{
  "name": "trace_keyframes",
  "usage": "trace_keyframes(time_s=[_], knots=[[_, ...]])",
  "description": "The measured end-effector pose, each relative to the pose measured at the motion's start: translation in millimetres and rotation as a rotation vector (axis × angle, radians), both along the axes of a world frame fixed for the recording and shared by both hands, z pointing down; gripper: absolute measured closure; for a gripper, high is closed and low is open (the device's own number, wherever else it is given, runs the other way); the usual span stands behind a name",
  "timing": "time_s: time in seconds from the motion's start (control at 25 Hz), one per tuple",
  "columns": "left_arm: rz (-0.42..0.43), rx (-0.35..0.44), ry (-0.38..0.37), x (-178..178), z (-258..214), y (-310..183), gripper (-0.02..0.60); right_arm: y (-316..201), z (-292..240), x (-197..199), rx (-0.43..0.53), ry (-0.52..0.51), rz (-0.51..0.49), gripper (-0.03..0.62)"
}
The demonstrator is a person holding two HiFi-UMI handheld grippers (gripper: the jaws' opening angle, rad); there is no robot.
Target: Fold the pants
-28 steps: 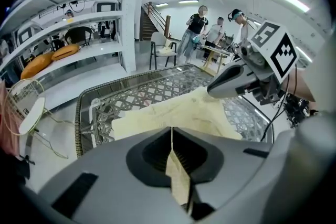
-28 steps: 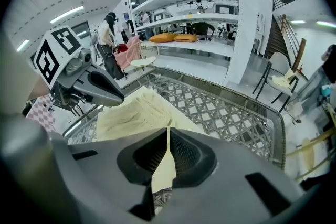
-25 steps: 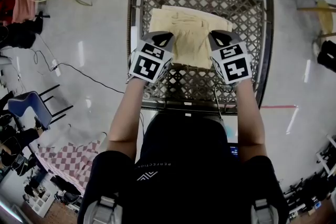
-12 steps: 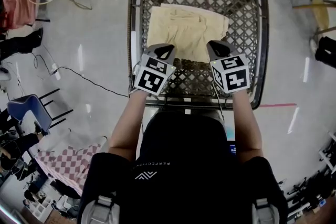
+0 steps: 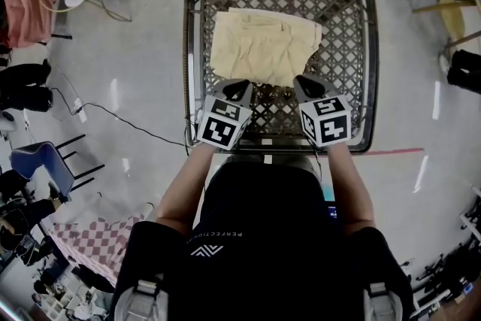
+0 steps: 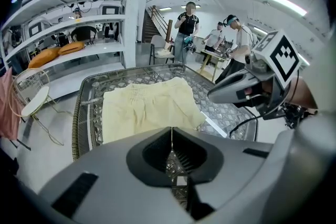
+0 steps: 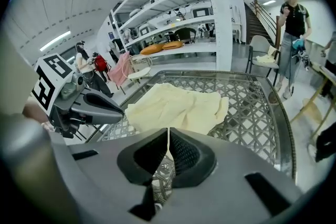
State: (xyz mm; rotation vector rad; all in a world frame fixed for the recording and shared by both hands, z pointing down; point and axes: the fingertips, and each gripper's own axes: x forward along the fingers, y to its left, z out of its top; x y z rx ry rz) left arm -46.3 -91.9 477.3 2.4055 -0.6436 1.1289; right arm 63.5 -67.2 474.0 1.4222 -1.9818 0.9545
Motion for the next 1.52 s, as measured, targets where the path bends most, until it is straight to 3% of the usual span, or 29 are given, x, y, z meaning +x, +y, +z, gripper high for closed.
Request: trace_keyframes(time_s=[0.52,1.52], knots=[[-0.035,-0.037,0.037,-15,-6,15,0.568,33,2,-27,-0.008,-0.030,0.022,0.557],[0.039,-0.051,0.048,-13,-25,47,0.568,57,-30,-39,0.022,-0.091,0.070,0.559]])
